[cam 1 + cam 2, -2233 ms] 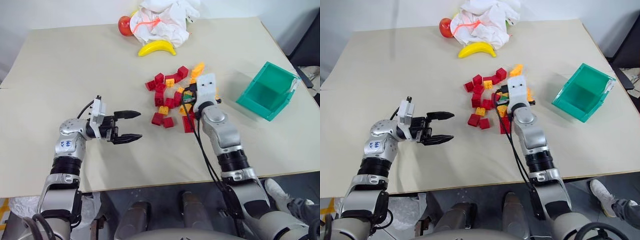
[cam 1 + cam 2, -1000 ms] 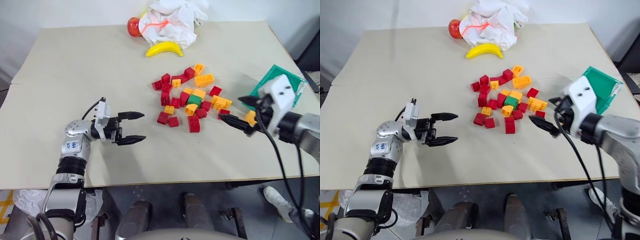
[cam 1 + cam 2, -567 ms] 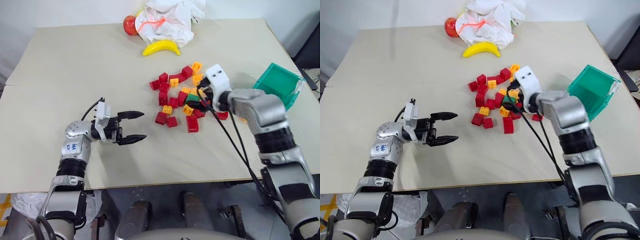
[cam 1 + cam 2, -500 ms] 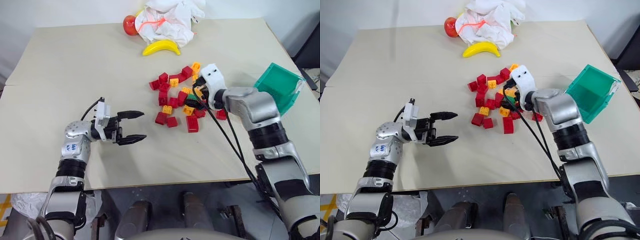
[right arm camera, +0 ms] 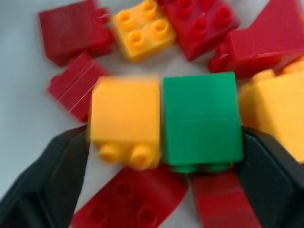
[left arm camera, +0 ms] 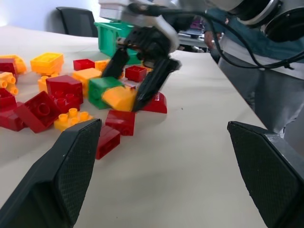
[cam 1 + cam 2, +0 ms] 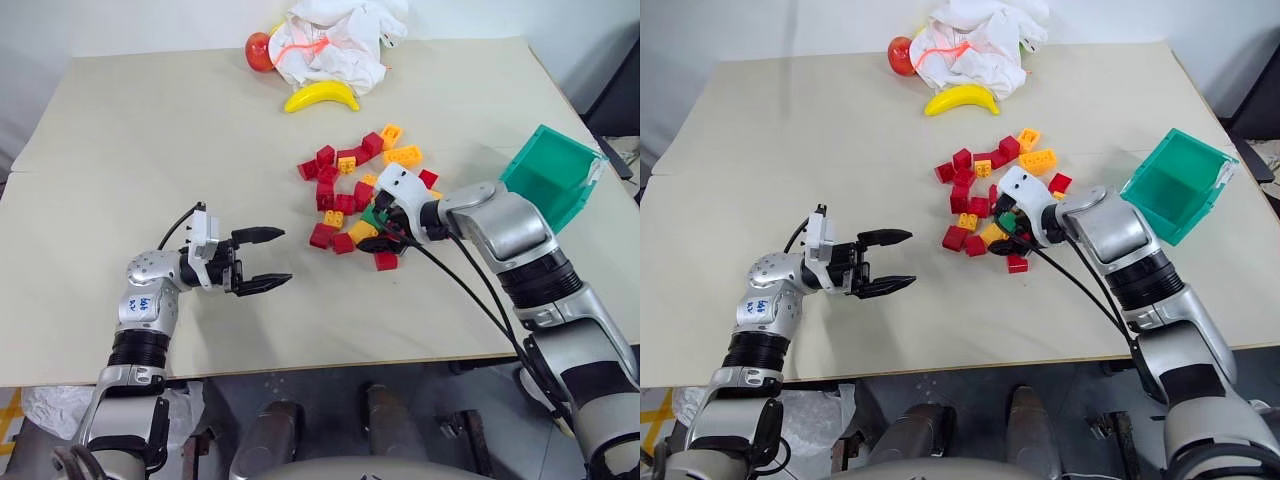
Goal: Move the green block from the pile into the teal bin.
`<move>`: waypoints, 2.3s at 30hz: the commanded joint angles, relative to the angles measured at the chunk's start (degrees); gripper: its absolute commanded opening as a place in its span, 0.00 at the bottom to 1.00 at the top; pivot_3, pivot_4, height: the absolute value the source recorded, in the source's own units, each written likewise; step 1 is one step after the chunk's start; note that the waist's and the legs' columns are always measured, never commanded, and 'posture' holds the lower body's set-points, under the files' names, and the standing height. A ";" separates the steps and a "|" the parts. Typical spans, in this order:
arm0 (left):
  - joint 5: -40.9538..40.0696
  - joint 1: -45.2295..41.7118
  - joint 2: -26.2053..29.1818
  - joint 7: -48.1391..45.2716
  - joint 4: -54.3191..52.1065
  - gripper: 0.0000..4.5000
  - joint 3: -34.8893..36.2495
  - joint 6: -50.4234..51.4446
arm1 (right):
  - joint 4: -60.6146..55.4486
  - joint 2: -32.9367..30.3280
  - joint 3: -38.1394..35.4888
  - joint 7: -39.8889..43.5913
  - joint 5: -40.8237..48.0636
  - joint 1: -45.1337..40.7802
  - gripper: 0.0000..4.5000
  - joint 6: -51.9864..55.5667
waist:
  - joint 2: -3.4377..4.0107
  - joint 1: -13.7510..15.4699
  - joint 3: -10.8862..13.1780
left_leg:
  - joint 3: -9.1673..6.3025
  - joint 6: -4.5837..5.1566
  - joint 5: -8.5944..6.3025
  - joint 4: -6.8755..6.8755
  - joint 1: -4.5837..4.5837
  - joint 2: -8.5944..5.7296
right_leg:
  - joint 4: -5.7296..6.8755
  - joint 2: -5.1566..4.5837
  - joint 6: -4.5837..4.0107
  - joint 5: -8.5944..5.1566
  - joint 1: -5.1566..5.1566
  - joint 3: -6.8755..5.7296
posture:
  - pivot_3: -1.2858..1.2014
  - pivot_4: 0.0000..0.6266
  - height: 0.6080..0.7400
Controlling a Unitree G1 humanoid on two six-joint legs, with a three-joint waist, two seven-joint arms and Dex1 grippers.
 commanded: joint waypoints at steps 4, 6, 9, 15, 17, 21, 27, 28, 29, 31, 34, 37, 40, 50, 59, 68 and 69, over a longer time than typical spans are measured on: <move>-0.54 -1.12 -0.15 0.06 -0.58 1.00 0.34 -0.54 | 5.21 1.35 -2.01 -2.58 -2.81 -0.62 1.00 -3.84 | 0.00 0.04 0.00 | 0.00 -0.01 0.00 0.00 0.00 -0.01 | 0.00 -0.01 0.00 0.00 0.00 0.00 | 0.52 0.24 1.00; -0.42 -1.41 -0.24 0.04 -0.32 1.00 0.26 -0.73 | 7.92 2.19 -2.75 -3.35 -3.44 -1.21 1.00 -5.98 | 0.00 0.09 0.00 | 0.00 -0.01 0.00 0.00 0.00 -0.01 | 0.00 -0.01 0.00 0.00 0.00 0.00 | 0.52 0.24 1.00; -0.38 -1.51 -0.33 0.04 -0.25 1.00 0.19 -0.86 | 10.33 2.55 -2.69 -3.38 -4.72 -1.59 1.00 -8.67 | 0.00 0.05 0.00 | 0.00 0.00 0.00 0.00 -0.01 -0.03 | -0.01 -0.02 0.00 0.00 0.00 -0.01 | 0.52 0.24 1.00; -0.50 -0.84 -0.30 0.28 -1.24 1.00 0.20 -0.78 | 5.62 1.91 -5.31 0.47 -2.14 -1.24 1.00 -11.22 | 0.00 0.03 0.00 | 0.01 -0.01 0.00 0.01 -0.01 0.00 | 0.00 0.00 0.00 0.00 0.00 -0.01 | 0.52 0.24 1.00; -0.57 -0.49 -0.29 0.40 -1.78 1.00 0.19 -0.68 | 4.65 1.76 -7.20 0.74 -1.24 -0.57 1.00 -11.64 | 0.00 -0.03 0.00 | 0.00 -0.01 0.00 0.01 -0.08 0.00 | 0.00 0.00 0.00 0.00 -0.08 -0.01 | 0.52 0.24 1.00; -0.77 0.22 -0.27 0.70 -2.78 1.00 0.18 -0.44 | 5.67 1.89 -11.55 -0.43 -0.55 0.42 1.00 -14.24 | 0.00 -0.05 0.00 | 0.01 -0.01 0.00 0.03 -0.37 -0.01 | 0.03 -0.01 0.00 0.01 -0.37 -0.01 | 0.52 0.24 1.00; -0.87 0.68 -0.24 0.92 -3.60 1.00 0.13 -0.08 | 12.06 0.75 -11.82 -2.85 -4.59 -0.15 1.00 -18.42 | 0.00 -0.06 0.00 | 0.03 -0.01 0.00 0.05 -0.45 -0.02 | 0.06 -0.02 0.00 0.01 -0.43 -0.01 | 0.52 0.24 1.00; -0.87 0.64 -0.22 0.89 -3.58 1.00 0.14 -0.08 | 13.20 0.70 -11.59 -3.27 -5.35 -0.28 1.00 -19.24 | 0.00 -0.08 0.00 | 0.03 -0.01 0.01 0.05 -0.44 -0.02 | 0.06 -0.02 0.00 0.01 -0.43 0.00 | 0.52 0.24 1.00; -0.86 0.60 -0.21 0.87 -3.54 1.00 0.15 -0.08 | 14.03 0.75 -11.51 -3.53 -5.83 -0.40 1.00 -19.84 | 0.00 -0.13 0.00 | 0.04 -0.01 0.01 0.05 -0.44 -0.02 | 0.08 -0.02 0.00 0.01 -0.44 0.00 | 0.52 0.24 1.00; -0.81 0.42 -0.21 0.85 -3.35 1.00 0.15 -0.13 | 15.97 1.00 -10.93 -4.14 -7.30 -0.64 1.00 -21.42 | 0.00 -0.21 0.00 | 0.05 -0.02 0.01 0.05 -0.44 -0.01 | 0.08 0.00 0.00 0.01 -0.43 0.00 | 0.52 0.24 1.00; -0.73 0.09 -0.33 0.82 -2.96 1.00 0.08 -0.19 | 16.31 1.76 -9.32 -2.85 -8.45 0.21 1.00 -23.19 | 0.00 -0.25 0.00 | 0.07 -0.02 0.01 0.06 -0.44 0.00 | 0.13 0.00 0.00 0.01 -0.48 0.03 | 0.52 0.24 1.00; -0.65 -0.25 -0.48 0.86 -2.56 1.00 0.04 -0.28 | 14.87 2.95 -8.61 -1.15 -8.19 0.89 1.00 -22.97 | 0.00 -0.33 0.00 | 0.07 -0.02 0.01 0.07 -0.44 -0.01 | 0.14 -0.01 0.00 0.01 -0.47 0.03 | 0.52 0.24 1.00; -0.53 -0.59 -0.65 0.90 -2.09 1.00 -0.02 -0.47 | 15.21 4.96 -8.81 -1.20 -8.05 0.56 1.00 -23.28 | 0.00 -0.54 0.00 | 0.07 -0.03 0.01 0.08 -0.44 -0.01 | 0.15 -0.01 0.00 0.01 -0.47 0.03 | 0.52 0.24 1.00; -0.29 -0.83 -1.16 1.52 -1.65 1.00 0.07 -0.82 | 25.36 10.17 -11.40 -5.71 -9.07 -3.86 0.96 -29.55 | 0.00 -1.44 0.00 | 0.07 -0.04 0.02 0.09 -0.45 -0.01 | 0.20 -0.01 -0.01 0.01 -0.53 0.03 | 0.52 0.24 1.00; -0.29 -0.59 -1.11 1.84 -1.61 1.00 0.26 -1.03 | 29.56 12.06 -13.51 -7.36 -9.17 -5.08 0.35 -36.41 | 0.01 -1.61 0.00 | 0.14 -0.06 0.03 0.08 -0.47 -0.01 | 0.29 -0.01 -0.02 0.01 -0.65 0.06 | 0.52 0.24 1.00; -0.39 -0.57 -1.27 2.10 -1.57 1.00 0.21 -1.23 | 28.85 13.49 -14.78 -6.40 -8.24 -4.41 0.33 -38.17 | 0.01 -1.75 0.00 | 0.19 -0.07 0.04 0.09 -0.48 -0.01 | 0.39 -0.02 -0.03 0.02 -0.71 0.06 | 0.52 0.24 1.00; -0.42 -0.49 -1.27 2.11 -1.71 1.00 0.20 -1.21 | 27.49 13.22 -14.70 -5.99 -8.30 -3.90 0.33 -37.84 | 0.01 -1.76 0.00 | 0.19 -0.07 0.04 0.09 -0.48 -0.01 | 0.42 -0.02 -0.04 0.01 -0.73 0.06 | 0.52 0.24 1.00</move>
